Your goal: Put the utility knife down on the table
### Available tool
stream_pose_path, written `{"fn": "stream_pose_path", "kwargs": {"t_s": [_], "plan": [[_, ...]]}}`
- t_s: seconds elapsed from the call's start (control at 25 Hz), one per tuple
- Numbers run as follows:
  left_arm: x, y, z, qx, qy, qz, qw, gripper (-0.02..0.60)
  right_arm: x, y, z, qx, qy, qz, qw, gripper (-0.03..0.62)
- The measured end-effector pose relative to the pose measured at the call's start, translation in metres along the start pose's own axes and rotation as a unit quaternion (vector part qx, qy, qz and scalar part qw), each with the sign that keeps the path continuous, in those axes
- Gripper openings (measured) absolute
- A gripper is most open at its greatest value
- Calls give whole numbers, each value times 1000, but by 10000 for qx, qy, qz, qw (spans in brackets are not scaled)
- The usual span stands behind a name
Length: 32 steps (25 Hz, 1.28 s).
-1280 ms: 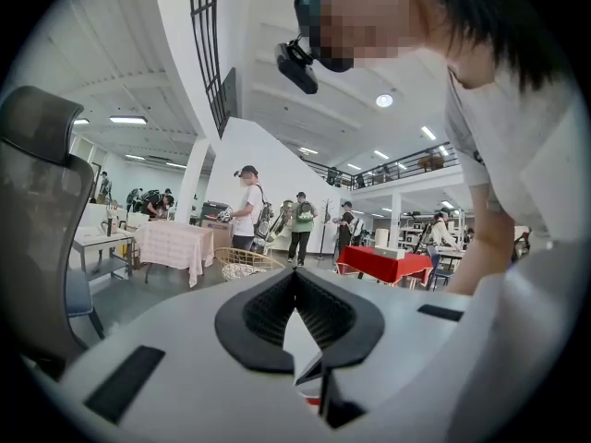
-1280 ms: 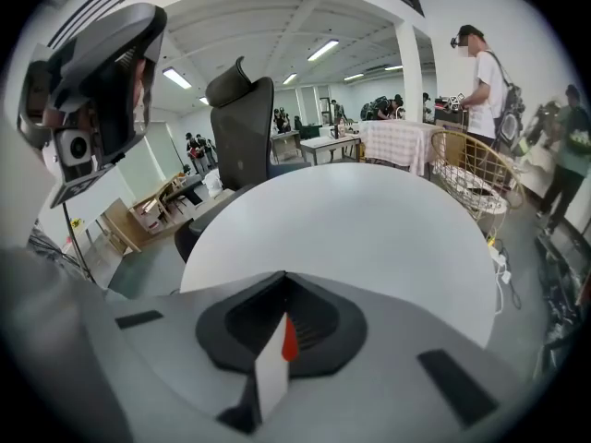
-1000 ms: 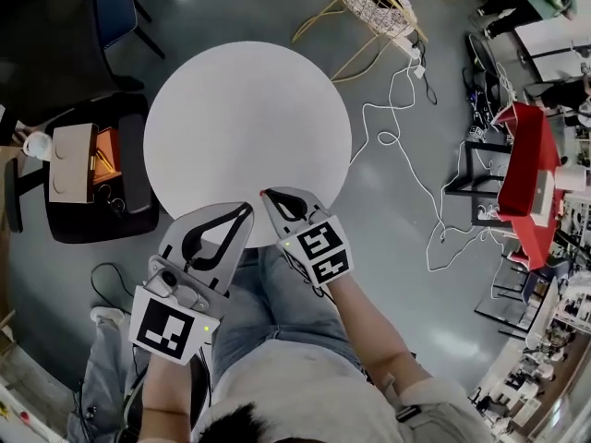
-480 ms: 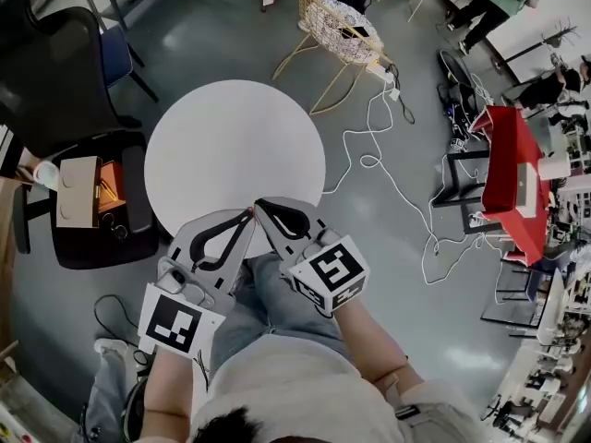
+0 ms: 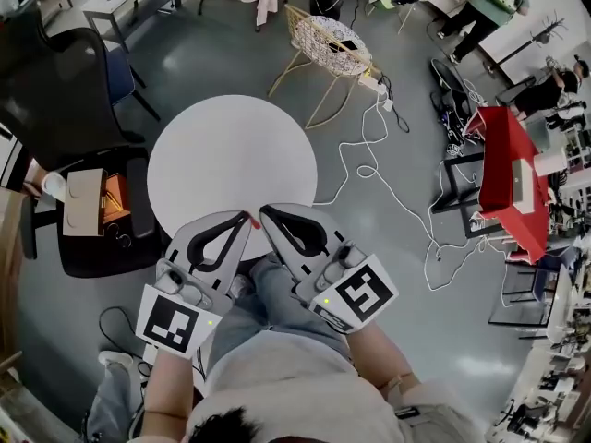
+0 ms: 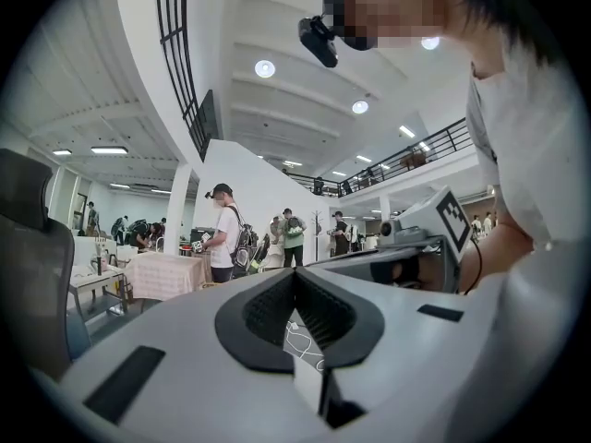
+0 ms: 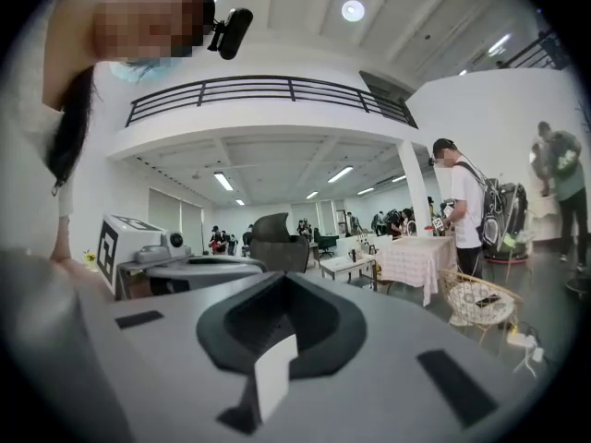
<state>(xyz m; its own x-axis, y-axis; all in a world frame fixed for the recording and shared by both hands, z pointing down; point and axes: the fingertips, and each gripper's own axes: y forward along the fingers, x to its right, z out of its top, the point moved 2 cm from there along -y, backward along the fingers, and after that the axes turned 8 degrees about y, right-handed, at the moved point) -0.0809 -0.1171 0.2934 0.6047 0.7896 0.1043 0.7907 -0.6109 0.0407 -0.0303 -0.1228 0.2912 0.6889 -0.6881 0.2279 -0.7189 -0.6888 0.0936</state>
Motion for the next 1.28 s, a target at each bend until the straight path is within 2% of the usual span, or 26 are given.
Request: {"fn": "stream_pose_path", "kwargs": {"t_s": [0.16,0.44,1.28], "plan": [[5,-3,8,40,29,48,10000,9,-11,-12,13,231,-176,138,9995,8],[14,-9,17,103,54,88,9999,9,-24,-21,18,264,-336,240,9988,8],[38,-19,38,282,236,149,9992,9,-40,-44,31,467,-424,455,9970,8]]}}
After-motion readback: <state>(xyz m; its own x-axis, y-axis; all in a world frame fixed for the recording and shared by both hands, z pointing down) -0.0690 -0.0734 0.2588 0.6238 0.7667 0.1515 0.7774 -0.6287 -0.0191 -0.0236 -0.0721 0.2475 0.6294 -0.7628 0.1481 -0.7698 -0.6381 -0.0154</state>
